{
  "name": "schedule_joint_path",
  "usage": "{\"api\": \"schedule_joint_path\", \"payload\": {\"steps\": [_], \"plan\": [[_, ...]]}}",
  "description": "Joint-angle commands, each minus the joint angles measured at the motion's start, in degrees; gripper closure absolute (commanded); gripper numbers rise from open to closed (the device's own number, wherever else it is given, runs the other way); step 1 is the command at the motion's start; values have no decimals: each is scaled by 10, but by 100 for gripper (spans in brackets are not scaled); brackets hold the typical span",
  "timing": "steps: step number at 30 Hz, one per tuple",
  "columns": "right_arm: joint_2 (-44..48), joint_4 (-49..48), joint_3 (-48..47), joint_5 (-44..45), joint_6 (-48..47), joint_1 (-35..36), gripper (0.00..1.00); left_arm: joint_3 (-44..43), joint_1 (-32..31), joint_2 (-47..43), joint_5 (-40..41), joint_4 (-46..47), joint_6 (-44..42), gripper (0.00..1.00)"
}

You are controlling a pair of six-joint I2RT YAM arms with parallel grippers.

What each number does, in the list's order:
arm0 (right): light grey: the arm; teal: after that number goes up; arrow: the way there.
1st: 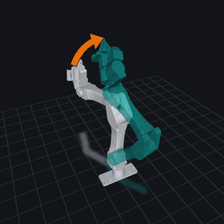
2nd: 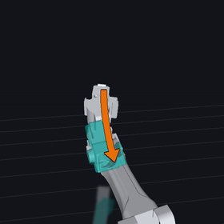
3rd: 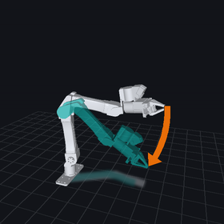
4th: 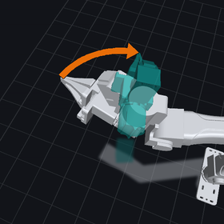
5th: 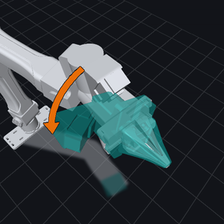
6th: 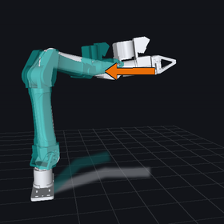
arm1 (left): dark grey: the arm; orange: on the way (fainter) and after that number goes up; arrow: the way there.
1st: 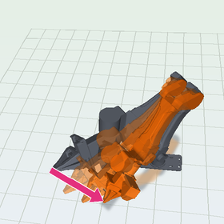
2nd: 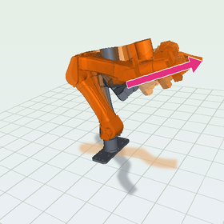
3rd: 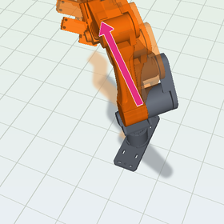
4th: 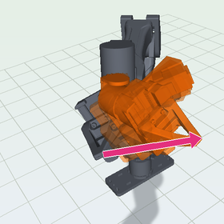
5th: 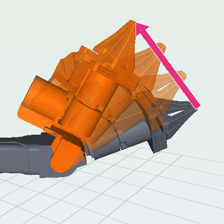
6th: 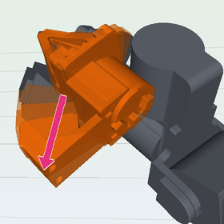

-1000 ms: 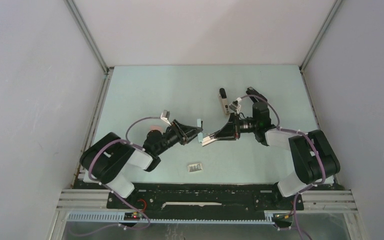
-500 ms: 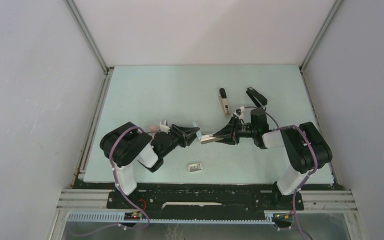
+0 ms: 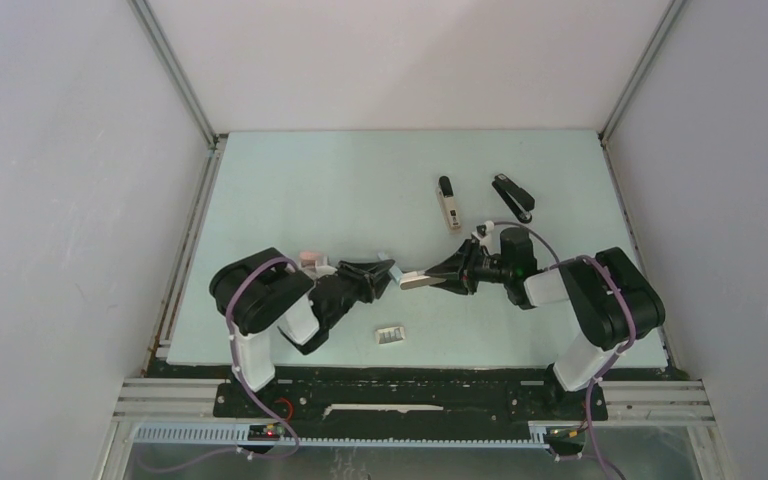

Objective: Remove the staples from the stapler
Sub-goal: Unload the staple at the center of the board.

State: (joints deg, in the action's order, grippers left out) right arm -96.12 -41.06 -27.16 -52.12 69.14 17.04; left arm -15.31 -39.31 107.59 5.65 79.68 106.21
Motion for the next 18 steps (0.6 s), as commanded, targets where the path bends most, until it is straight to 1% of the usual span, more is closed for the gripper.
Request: {"api": "schedule_joint_path", "payload": {"steps": [1, 4, 7, 8, 10, 11, 15, 16, 18], "plan": [[-19, 38, 41, 26, -31, -2, 96, 22, -10, -17, 198, 52, 93, 100], [-25, 28, 46, 30, -20, -1, 99, 14, -19, -14, 209, 38, 104, 100], [-33, 13, 49, 32, -16, 2, 98, -1, -19, 0, 200, 41, 107, 100], [-42, 3, 47, 28, -16, 1, 96, -9, -20, 3, 194, 44, 102, 100], [-70, -23, 37, 10, -13, -9, 89, -19, -20, 8, 179, 54, 88, 100], [-85, -42, 31, -1, -8, -16, 87, -25, -21, 10, 166, 59, 76, 100], [-142, -166, 15, -53, 39, -38, 84, -41, -37, 5, 132, 68, 45, 100], [-146, -189, 13, -62, 48, -41, 83, -44, -43, 1, 127, 69, 38, 100], [-142, -207, 8, -70, 54, -45, 81, -50, -55, -11, 115, 70, 21, 100]]}}
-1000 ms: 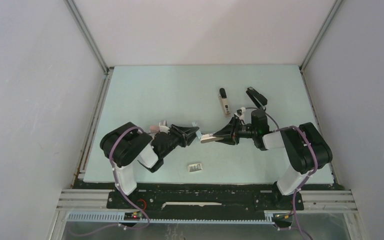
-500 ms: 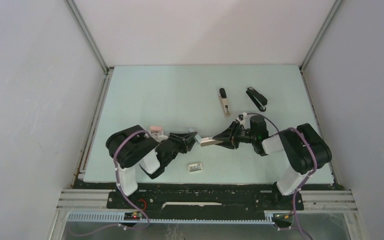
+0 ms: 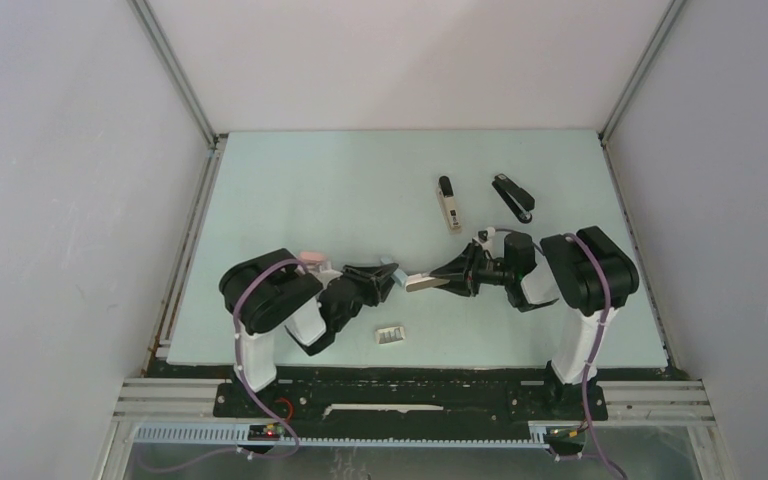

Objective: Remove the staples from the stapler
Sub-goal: Unload the staple at the center of the board.

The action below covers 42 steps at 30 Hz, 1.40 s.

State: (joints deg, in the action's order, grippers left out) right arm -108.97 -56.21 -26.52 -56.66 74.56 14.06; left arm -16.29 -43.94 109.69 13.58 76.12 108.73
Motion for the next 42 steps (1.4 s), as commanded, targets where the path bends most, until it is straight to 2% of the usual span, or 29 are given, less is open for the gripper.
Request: {"api": "schedule_joint_path", "payload": {"steps": [1, 7, 13, 16, 23, 27, 29, 30, 32, 33, 34, 35, 36, 37, 38, 39, 42], "plan": [[-10, -61, -2, -28, 2, -16, 78, -43, -14, -40, 27, 106, -13, 100], [25, -105, -12, -49, 14, -14, 62, -54, -45, -91, -1, 106, -59, 100], [53, -150, -17, -66, 38, -18, 31, -57, -62, -136, -30, 107, -103, 100], [70, -155, -19, -73, 38, -20, 20, -53, -69, -156, -38, 107, -120, 100], [140, -215, -27, -115, 15, -71, 15, 1, -71, -218, -15, 106, -141, 100], [228, -208, -31, -171, -71, -121, 14, 24, -70, -235, -17, 107, -139, 100], [287, -146, -31, -199, -177, -136, 13, 28, -70, -237, -24, 107, -137, 100], [321, -80, -32, -212, -236, -149, 12, 30, -70, -237, -29, 106, -135, 100], [409, 44, -38, -248, -399, -161, 10, 33, -69, -238, -38, 105, -131, 100], [452, 133, -42, -257, -517, -163, 6, 34, -69, -239, -42, 105, -128, 100], [502, 274, -53, -246, -677, -161, 1, 37, -69, -239, -45, 104, -126, 100], [532, 432, -81, -229, -867, -152, 1, 40, -68, -239, -46, 102, -122, 100], [538, 651, -125, -190, -1083, -144, 0, 45, -68, -238, -47, 101, -120, 100], [535, 791, -155, -140, -1270, -108, 0, 49, -68, -237, -47, 100, -118, 100], [534, 834, -157, -79, -1390, -81, 0, 54, -68, -237, -47, 99, -117, 100], [539, 821, -140, -32, -1456, -59, 0, 57, -68, -234, -46, 99, -115, 100], [576, 673, -70, 13, -1529, -30, 0, 50, -67, -219, -64, 98, -104, 100]]}}
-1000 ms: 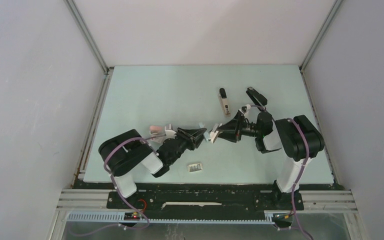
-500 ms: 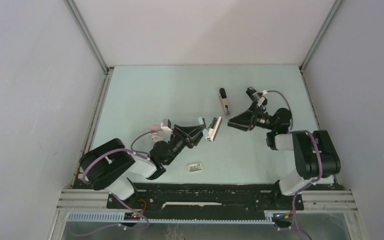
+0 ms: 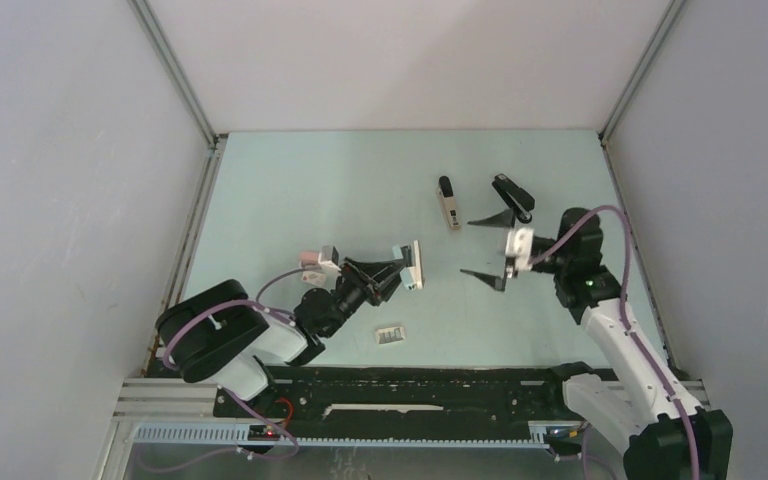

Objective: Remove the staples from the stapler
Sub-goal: Unload the staple at the center of the board.

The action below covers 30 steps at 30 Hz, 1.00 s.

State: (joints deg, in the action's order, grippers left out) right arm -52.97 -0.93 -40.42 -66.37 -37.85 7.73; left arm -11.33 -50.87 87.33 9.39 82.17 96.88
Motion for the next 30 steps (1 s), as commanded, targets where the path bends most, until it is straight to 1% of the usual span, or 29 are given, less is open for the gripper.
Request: {"api": "schedule_joint_path", "payload": {"steps": [1, 4, 7, 9, 11, 16, 20, 24, 30], "plan": [[21, 104, 74, 117, -441, 45, 0, -5, 2, 10, -31, 37, 18, 100], [19, 48, 79, 131, -494, 73, 0, -16, 2, 24, -55, 37, 30, 100], [13, -46, 102, 145, -523, 96, 0, -25, 2, 31, -78, 37, 41, 100], [13, -92, 115, 159, -523, 115, 0, -29, 2, 35, -90, 36, 50, 100], [17, -125, 133, 167, -527, 138, 0, -36, 3, 40, -119, 35, 57, 100], [16, -64, 150, 167, -610, 183, 0, -56, 5, 54, -153, 33, 68, 100], [13, -103, 176, 208, -612, 220, 2, -67, 5, 60, -163, 29, 70, 100], [8, -131, 188, 250, -611, 250, 13, -73, 5, 64, -167, 28, 71, 100], [2, -182, 219, 278, -637, 275, 36, -71, 6, 68, -168, 29, 73, 100]]}}
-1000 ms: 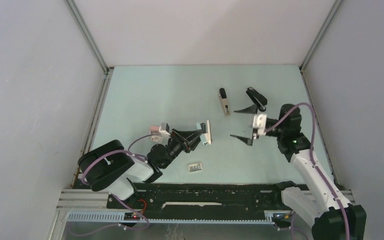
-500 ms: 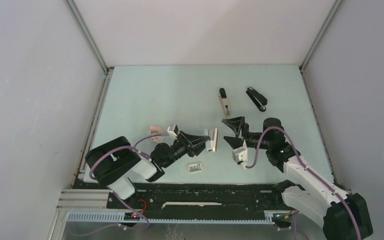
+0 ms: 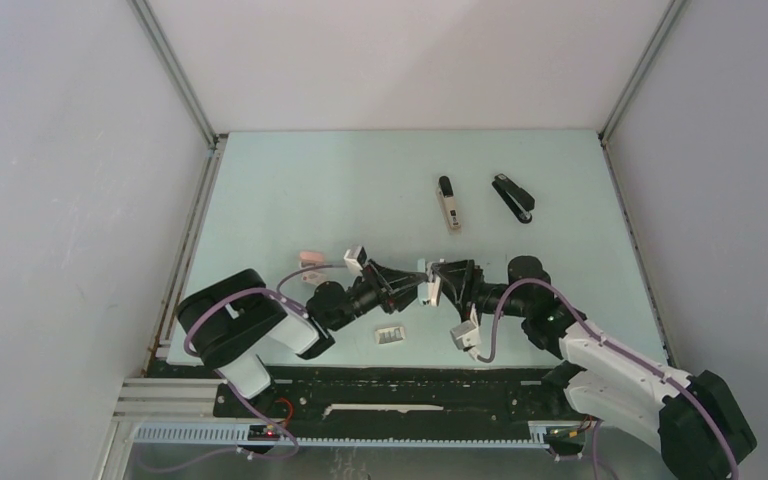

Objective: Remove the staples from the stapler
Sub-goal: Unload the staple at the center of the board.

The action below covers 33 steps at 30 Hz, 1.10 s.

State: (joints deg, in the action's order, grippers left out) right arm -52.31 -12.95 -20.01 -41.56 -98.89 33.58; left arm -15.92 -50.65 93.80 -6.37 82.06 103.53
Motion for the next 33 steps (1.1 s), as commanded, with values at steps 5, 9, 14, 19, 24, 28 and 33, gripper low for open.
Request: {"api": "schedule_joint_path", "payload": {"steps": [5, 9, 14, 19, 24, 28, 33], "plan": [[-9, -87, 24, 54, -31, 30, 61, -24, 4, 5, -14, 32, 4, 100], [-1, -96, 34, 63, -29, 33, 79, -20, 6, 7, -19, 45, -2, 94], [15, -85, 51, 61, -17, 33, 85, -17, 10, -12, -36, 47, -35, 51], [24, -76, 53, 60, 28, 33, 88, 9, 17, -34, -39, 46, -66, 31], [24, -36, 39, 52, 70, 30, 89, 66, 39, -41, -39, 47, -99, 20], [24, -1, 18, 37, 131, 17, 89, 122, 70, -69, -30, 47, -141, 9], [17, 81, -27, -5, 218, -14, 90, 178, 100, -124, -15, 41, -203, 4]]}}
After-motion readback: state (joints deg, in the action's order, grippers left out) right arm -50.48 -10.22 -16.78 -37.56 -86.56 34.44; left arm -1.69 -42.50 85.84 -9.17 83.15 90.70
